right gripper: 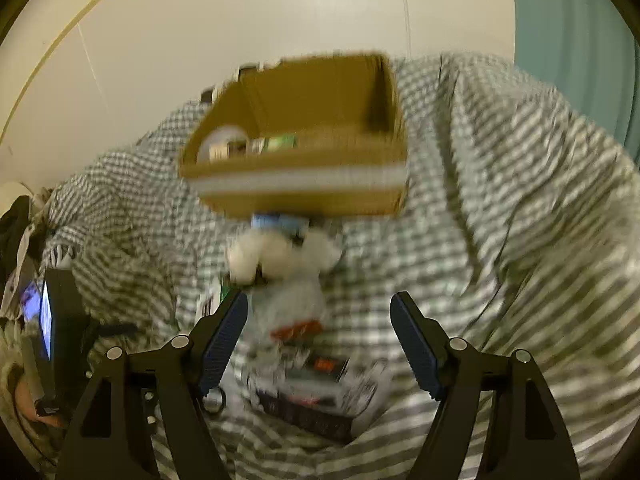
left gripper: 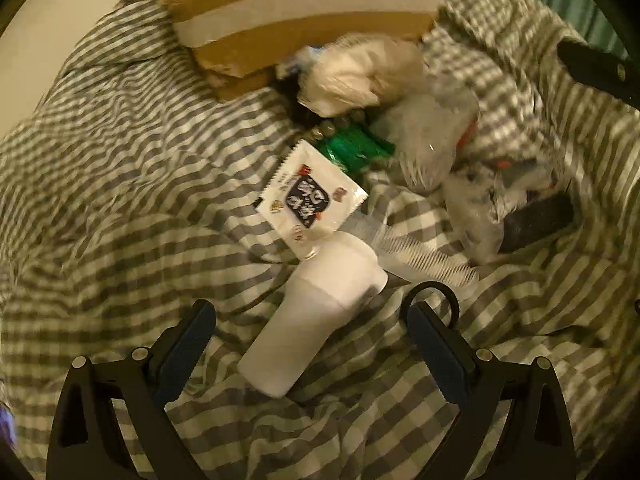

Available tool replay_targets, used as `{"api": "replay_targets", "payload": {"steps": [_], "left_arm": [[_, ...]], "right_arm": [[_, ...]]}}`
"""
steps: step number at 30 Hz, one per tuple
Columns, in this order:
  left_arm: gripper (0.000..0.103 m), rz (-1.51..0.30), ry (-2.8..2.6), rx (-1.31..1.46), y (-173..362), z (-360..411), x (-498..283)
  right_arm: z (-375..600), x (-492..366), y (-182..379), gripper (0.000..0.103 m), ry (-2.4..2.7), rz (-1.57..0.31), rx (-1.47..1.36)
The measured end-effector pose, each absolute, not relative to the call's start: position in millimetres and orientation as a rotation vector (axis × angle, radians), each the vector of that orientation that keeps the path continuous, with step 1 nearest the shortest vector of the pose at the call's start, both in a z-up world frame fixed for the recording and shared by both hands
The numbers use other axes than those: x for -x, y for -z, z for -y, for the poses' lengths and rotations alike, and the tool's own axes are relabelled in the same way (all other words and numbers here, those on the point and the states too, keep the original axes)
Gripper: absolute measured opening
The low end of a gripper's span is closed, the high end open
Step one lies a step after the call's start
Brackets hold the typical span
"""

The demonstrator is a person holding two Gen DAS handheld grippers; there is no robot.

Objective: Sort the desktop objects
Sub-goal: 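Grasp the white bottle with the left gripper while the right gripper grasps the clear floss container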

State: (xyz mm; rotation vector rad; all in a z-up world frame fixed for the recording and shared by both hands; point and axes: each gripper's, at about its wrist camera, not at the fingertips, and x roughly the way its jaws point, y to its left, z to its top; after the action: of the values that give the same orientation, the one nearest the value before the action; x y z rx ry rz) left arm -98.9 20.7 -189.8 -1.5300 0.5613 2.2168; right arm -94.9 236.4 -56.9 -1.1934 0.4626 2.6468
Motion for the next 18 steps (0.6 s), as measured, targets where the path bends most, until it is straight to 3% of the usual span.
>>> {"api": "replay_targets", "payload": {"steps": [1, 3, 6, 9, 18], "left_arm": [[0.089, -0.565, -2.207, 1.544, 193, -22, 100], [0.058, -0.547, -2.177, 1.629, 205, -18, 106], [0.052, -0.470, -2.133, 1.683, 210, -13, 110], [0.046, -0.451, -2.161, 1.649, 204, -12, 106], [0.044, -0.128, -2.266, 1.543, 177, 17, 105]], "right_arm": [[-233, 96, 64, 0.074, -2.642, -0.451, 1.223], [-230, 101, 72, 0.074, -2.633, -0.401, 1.262], [-230, 106, 76, 0.074, -2.646, -0.399, 1.273], [-228, 115, 87, 0.083, -2.661, -0.389, 1.307], [-204, 160, 122, 0.090, -2.639, -0.243, 1.456]]}}
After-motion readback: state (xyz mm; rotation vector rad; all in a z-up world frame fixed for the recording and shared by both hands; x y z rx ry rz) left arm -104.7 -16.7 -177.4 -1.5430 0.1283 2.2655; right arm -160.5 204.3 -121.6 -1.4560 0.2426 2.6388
